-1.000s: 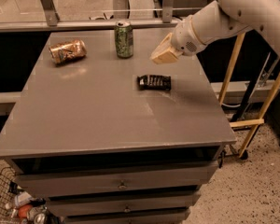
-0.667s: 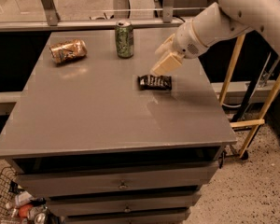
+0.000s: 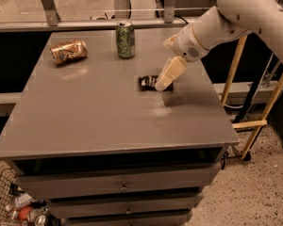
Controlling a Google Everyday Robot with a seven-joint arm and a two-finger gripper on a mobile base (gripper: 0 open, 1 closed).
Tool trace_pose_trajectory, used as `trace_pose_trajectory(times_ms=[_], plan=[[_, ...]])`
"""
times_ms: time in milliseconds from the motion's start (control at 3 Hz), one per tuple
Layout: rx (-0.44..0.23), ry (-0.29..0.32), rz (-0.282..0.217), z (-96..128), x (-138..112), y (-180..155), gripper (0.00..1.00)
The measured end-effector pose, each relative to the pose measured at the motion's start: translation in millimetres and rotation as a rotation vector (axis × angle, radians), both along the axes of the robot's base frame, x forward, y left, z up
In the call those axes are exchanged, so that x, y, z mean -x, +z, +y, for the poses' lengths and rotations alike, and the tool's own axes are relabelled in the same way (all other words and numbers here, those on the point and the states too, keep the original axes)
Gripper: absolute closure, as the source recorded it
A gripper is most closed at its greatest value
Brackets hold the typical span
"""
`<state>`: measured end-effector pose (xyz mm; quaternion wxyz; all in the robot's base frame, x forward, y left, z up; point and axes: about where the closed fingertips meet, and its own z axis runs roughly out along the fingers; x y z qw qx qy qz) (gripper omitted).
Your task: Move rxbar chocolate near green can
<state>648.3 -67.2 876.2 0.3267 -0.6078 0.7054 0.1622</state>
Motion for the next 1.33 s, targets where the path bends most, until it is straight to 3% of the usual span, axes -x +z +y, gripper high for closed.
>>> trace_pose_trajectory(times_ms=[667, 1333], plan=[[0.049, 0.001, 0.068, 0.7, 0.6, -39.2, 0.03], [0.066, 0.006, 0.103, -0.2, 5.4, -54.3, 0.49]])
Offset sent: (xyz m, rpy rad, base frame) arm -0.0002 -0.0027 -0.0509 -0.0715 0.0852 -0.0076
